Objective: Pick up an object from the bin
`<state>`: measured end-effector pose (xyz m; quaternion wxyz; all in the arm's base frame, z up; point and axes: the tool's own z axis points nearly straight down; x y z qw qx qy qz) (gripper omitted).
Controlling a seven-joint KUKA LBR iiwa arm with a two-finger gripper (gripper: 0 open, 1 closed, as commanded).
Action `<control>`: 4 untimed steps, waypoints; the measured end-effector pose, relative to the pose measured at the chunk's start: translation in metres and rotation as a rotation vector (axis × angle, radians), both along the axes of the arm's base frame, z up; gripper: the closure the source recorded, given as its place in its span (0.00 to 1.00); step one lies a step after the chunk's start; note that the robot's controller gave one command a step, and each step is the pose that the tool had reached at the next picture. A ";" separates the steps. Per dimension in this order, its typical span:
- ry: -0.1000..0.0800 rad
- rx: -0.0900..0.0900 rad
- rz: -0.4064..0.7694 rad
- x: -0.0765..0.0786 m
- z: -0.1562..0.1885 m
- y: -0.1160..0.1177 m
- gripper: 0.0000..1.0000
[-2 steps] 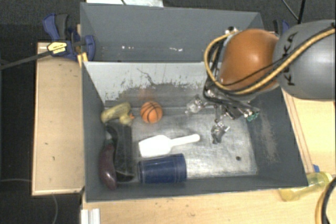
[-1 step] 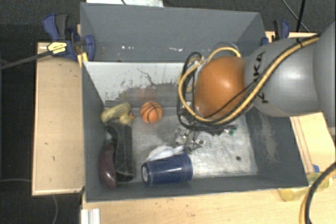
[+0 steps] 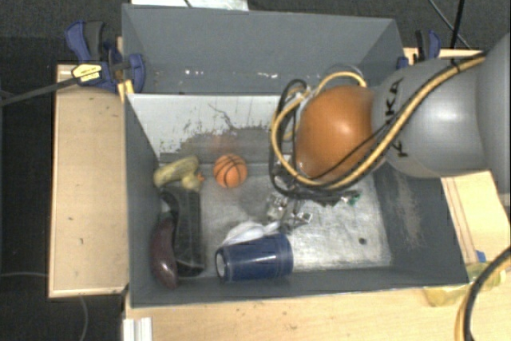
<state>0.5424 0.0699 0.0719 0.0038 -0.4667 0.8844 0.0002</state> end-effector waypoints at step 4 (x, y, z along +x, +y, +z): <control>0.005 -0.003 0.012 0.000 0.135 0.020 1.00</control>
Offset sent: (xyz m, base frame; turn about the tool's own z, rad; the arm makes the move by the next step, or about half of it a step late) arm -0.0023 0.0226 0.1029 -0.0079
